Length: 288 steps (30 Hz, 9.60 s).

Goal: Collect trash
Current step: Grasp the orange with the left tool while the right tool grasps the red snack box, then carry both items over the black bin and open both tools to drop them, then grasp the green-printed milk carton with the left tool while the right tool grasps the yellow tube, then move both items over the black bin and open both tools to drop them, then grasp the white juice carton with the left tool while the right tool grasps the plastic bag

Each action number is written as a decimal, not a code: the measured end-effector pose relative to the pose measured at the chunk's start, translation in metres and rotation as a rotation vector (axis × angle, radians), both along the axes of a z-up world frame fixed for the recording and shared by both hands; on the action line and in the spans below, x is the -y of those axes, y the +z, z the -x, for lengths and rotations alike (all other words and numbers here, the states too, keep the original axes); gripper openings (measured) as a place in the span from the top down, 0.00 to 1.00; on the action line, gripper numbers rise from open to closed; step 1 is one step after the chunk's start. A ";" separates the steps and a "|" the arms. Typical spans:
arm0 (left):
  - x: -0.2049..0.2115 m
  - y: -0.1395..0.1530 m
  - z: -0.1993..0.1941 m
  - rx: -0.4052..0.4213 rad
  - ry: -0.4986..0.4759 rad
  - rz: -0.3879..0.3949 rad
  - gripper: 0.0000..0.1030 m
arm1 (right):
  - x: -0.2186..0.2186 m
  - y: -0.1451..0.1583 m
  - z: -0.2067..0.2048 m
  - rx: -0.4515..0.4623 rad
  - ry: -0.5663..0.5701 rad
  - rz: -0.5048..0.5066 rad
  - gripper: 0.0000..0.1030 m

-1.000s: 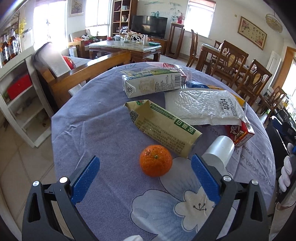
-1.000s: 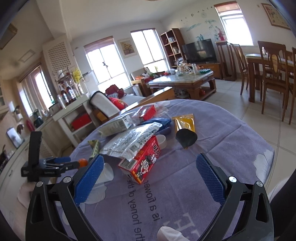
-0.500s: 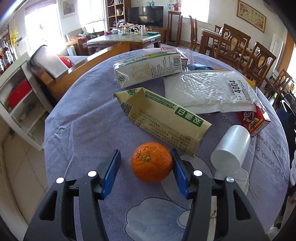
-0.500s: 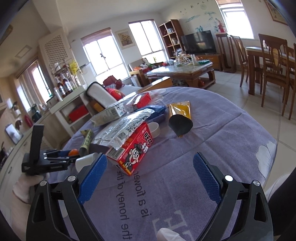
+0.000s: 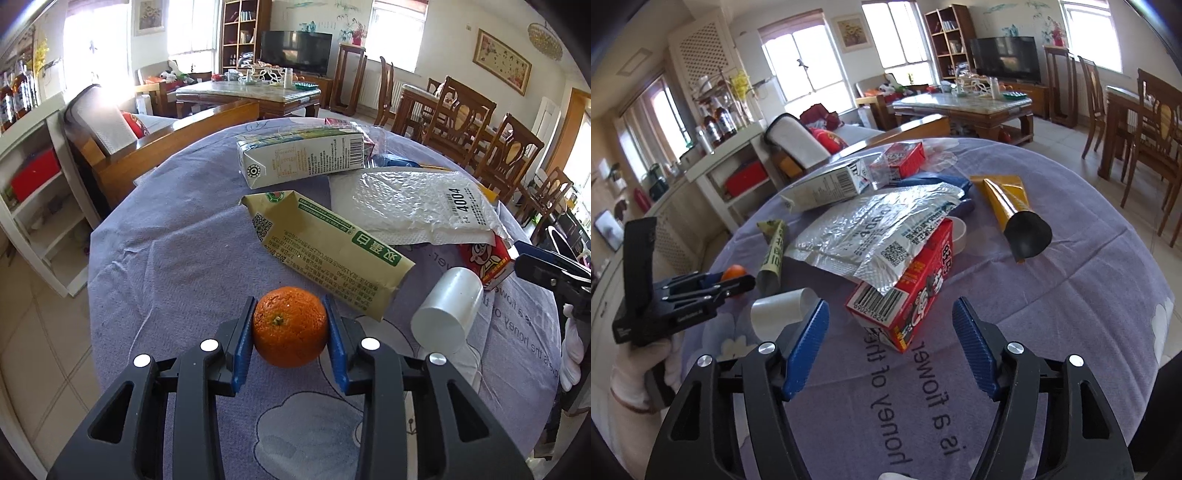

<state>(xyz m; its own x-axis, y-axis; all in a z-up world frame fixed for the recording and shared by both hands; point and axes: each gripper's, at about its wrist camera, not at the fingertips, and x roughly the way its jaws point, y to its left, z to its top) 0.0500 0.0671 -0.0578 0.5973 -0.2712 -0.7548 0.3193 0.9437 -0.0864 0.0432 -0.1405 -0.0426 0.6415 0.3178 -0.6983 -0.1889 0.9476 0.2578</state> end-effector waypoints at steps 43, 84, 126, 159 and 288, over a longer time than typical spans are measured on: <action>0.227 0.061 0.054 0.192 -0.528 0.280 0.66 | 0.239 0.057 0.157 0.326 -0.506 -0.171 0.66; 0.535 -0.009 0.089 -0.096 -0.975 0.207 0.64 | 0.415 -0.026 0.209 -0.044 -1.059 0.141 0.65; 0.170 0.063 0.033 0.118 -0.271 0.234 0.30 | 0.232 0.031 0.132 0.189 -0.467 0.112 0.41; 0.020 -0.006 -0.053 -0.089 0.093 0.197 0.82 | 0.060 -0.026 -0.100 -0.053 -0.111 0.268 0.93; 0.041 0.014 -0.072 0.224 -0.343 -0.292 0.24 | -0.003 0.003 0.073 0.351 0.228 0.725 0.22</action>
